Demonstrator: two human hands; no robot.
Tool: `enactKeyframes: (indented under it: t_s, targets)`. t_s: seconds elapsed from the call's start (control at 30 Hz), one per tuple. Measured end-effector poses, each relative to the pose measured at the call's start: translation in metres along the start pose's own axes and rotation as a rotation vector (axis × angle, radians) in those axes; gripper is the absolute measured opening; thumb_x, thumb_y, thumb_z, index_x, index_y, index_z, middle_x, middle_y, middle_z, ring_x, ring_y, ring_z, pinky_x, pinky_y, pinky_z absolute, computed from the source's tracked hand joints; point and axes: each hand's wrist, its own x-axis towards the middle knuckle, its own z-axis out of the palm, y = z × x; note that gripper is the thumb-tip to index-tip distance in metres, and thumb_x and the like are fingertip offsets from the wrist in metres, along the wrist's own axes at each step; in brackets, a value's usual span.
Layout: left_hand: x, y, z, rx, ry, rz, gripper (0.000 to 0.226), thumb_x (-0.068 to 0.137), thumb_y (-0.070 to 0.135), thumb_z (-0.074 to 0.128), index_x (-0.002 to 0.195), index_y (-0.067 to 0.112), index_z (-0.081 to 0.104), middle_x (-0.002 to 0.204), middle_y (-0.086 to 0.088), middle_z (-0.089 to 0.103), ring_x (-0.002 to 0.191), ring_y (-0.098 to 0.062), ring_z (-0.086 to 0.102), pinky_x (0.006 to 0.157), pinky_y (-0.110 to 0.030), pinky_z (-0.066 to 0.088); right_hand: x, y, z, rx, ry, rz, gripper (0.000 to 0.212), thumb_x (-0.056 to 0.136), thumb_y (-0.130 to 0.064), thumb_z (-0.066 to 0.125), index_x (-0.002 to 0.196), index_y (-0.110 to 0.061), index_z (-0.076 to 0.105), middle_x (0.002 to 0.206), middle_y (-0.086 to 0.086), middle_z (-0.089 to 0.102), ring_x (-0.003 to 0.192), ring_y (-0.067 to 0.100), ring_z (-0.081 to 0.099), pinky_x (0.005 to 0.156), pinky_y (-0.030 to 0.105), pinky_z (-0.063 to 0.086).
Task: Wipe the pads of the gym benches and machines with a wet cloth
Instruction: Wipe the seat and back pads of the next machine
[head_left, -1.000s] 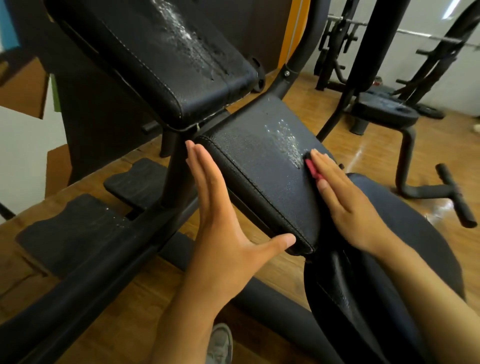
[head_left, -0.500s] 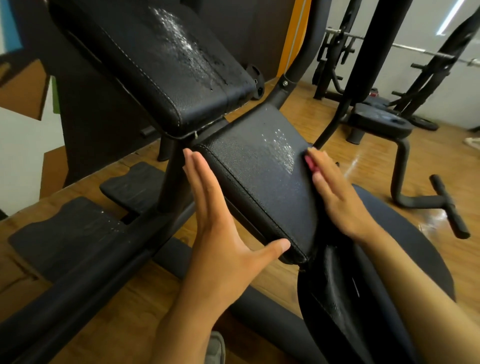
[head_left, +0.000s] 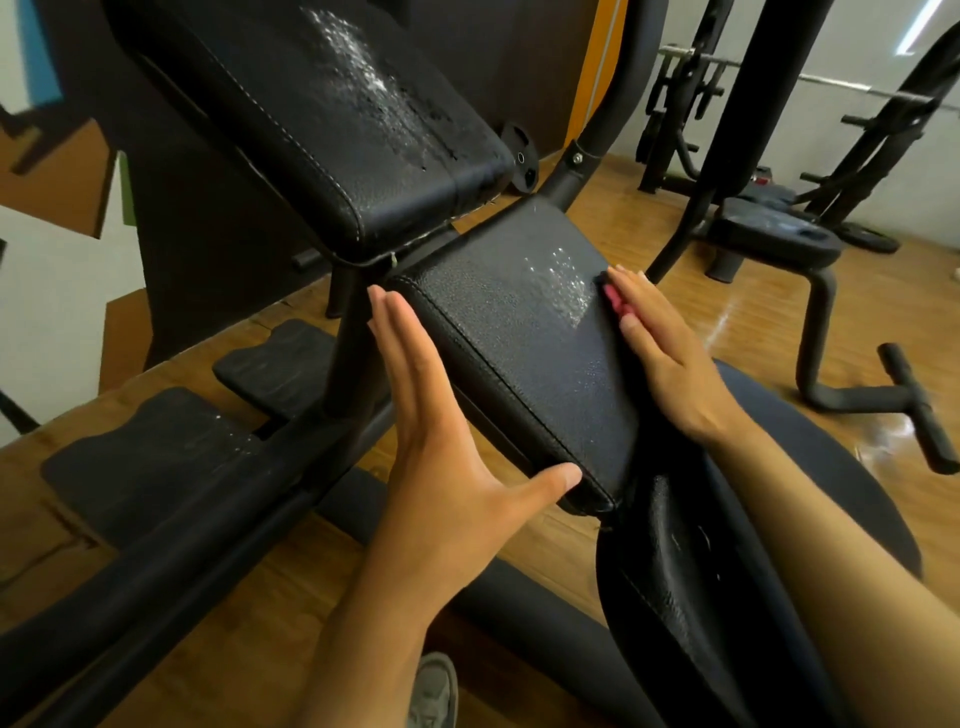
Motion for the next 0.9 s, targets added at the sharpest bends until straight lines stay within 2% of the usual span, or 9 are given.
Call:
enactKeyframes:
  t_s: [0.07,0.17,0.23,0.37,0.47,0.57,0.73,0.8,0.9]
  targets:
    - [-0.001,0.0,0.0,0.0,-0.001,-0.003,0.159,0.063,0.033,0.097,0.153,0.034,-0.034,0.153,0.027,-0.046,0.148,0.003,-0.032,0.115,-0.012,-0.002,-0.016,-0.014,0.003,-0.007,-0.033,-0.012,0.047,0.107,-0.033,0.035,0.153,-0.039,0.031,0.165,-0.015,0.027,0.156,0.005,0.012,0.128,0.053,0.009]
    - [0.001,-0.002,0.0,0.011,0.003,0.009,0.159,0.063,0.036,0.096,0.154,0.033,-0.034,0.154,0.025,-0.046,0.147,0.003,-0.032,0.111,-0.001,-0.004,-0.066,-0.045,0.009,-0.028,-0.165,-0.264,0.051,0.107,-0.019,0.037,0.158,-0.021,0.032,0.167,-0.011,0.025,0.157,0.012,0.013,0.128,0.047,0.007]
    - [0.001,-0.002,0.0,0.028,-0.005,0.005,0.159,0.063,0.038,0.096,0.154,0.031,-0.034,0.155,0.023,-0.046,0.148,0.0,-0.032,0.114,-0.007,-0.002,-0.079,-0.048,0.009,-0.047,-0.235,-0.368,0.052,0.106,-0.014,0.039,0.157,-0.016,0.032,0.167,-0.007,0.026,0.157,0.017,0.015,0.128,0.044,0.009]
    - [0.001,0.001,0.0,-0.001,-0.002,-0.005,0.16,0.062,0.036,0.097,0.153,0.035,-0.035,0.153,0.027,-0.046,0.149,0.0,-0.03,0.118,-0.02,-0.001,-0.018,-0.021,0.001,0.002,-0.113,-0.166,0.049,0.106,-0.024,0.038,0.155,-0.026,0.032,0.166,-0.006,0.027,0.156,0.008,0.012,0.129,0.045,0.01]
    - [0.001,0.001,0.0,-0.001,0.011,-0.016,0.16,0.062,0.036,0.097,0.152,0.037,-0.036,0.154,0.028,-0.045,0.151,-0.001,-0.028,0.116,-0.017,0.0,0.016,-0.008,0.002,0.021,-0.029,0.018,0.046,0.106,-0.033,0.037,0.151,-0.039,0.029,0.166,-0.01,0.025,0.155,0.004,0.009,0.128,0.047,0.009]
    - [0.001,0.001,0.001,-0.01,0.011,-0.019,0.161,0.061,0.036,0.097,0.152,0.037,-0.036,0.153,0.028,-0.045,0.15,0.001,-0.029,0.114,-0.013,-0.002,-0.016,-0.033,0.005,0.029,-0.073,-0.017,0.049,0.106,-0.033,0.036,0.154,-0.038,0.028,0.166,-0.016,0.023,0.155,0.003,0.008,0.129,0.049,0.008]
    - [0.001,-0.001,0.002,0.013,0.022,-0.004,0.16,0.062,0.045,0.096,0.153,0.034,-0.035,0.154,0.027,-0.046,0.149,0.001,-0.031,0.111,-0.003,-0.004,-0.1,-0.065,0.014,-0.02,-0.234,-0.345,0.054,0.107,-0.016,0.039,0.159,-0.02,0.029,0.168,-0.012,0.022,0.157,0.015,0.012,0.128,0.045,0.008]
    - [0.001,-0.002,0.001,0.006,0.019,-0.004,0.159,0.062,0.042,0.096,0.153,0.035,-0.035,0.154,0.027,-0.045,0.149,0.002,-0.03,0.108,0.002,-0.003,-0.076,-0.054,0.011,-0.017,-0.186,-0.27,0.051,0.107,-0.019,0.038,0.158,-0.023,0.031,0.167,-0.012,0.024,0.157,0.012,0.013,0.128,0.05,0.01]
    - [0.0,-0.003,-0.001,-0.006,0.005,-0.002,0.16,0.061,0.04,0.096,0.152,0.038,-0.035,0.154,0.028,-0.044,0.151,-0.001,-0.028,0.118,-0.017,0.0,-0.013,-0.022,0.007,0.044,-0.022,-0.039,0.046,0.106,-0.032,0.036,0.152,-0.037,0.032,0.165,-0.011,0.028,0.153,-0.004,0.013,0.128,0.049,0.011]
